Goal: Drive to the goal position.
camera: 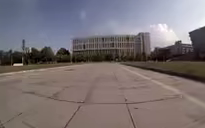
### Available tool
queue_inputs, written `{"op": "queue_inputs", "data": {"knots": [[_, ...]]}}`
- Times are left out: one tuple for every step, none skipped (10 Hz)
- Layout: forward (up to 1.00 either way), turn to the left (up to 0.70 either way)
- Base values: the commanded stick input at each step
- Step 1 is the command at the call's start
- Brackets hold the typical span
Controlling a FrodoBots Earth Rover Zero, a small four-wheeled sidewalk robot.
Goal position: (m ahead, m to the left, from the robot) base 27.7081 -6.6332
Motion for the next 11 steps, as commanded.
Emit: {"op": "queue_inputs", "data": {"knots": [[1.00, 0.04], [1.00, 0.04], [1.00, 0.04], [1.00, 0.02], [1.00, -0.13], [1.00, -0.34], [1.00, -0.36], [1.00, 0.02], [1.00, 0.04], [1.00, 0.04], [1.00, 0.04]]}}
